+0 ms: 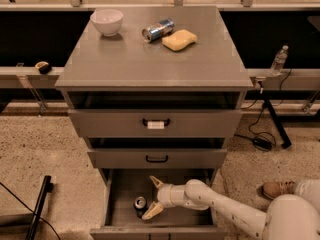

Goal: Pick pepsi can from bottom drawer and place on counter

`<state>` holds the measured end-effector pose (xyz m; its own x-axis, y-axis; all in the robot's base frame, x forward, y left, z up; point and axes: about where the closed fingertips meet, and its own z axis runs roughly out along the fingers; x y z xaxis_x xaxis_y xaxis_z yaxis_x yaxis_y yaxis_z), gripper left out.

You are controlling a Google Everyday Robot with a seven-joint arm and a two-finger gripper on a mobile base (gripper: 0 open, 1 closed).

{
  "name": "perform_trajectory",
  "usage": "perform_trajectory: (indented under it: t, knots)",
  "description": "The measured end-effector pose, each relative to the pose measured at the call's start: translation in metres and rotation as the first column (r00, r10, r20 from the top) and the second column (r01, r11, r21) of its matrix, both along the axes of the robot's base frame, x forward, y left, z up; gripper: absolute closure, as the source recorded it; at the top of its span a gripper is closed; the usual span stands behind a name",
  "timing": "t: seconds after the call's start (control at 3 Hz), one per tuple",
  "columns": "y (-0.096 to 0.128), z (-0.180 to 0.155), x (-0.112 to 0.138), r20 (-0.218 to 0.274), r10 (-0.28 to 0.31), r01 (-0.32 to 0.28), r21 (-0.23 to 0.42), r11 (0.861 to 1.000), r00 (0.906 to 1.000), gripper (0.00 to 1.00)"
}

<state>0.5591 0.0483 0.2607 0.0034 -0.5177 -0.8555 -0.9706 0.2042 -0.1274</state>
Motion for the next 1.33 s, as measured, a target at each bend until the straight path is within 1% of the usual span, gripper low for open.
perform_trajectory:
  t: [0.33,0.67,1.0,1.33]
  knots:
    - [0.028,-0.022,0.004,-0.037,0.055,-0.053,0.045,0.998,0.9978,0.0]
    - [0.051,-0.042,0.0,-0.069,0.11,-0.105,0.074,0.992,0.9915,0.09]
    - [0.05,-0.07,-0.008,-0.131,0.102,-0.093,0.078,0.993,0.9861,0.27]
    - [0.045,-0.074,-0.013,-0.132,0.086,-0.073,0.098,0.992,0.9875,0.5]
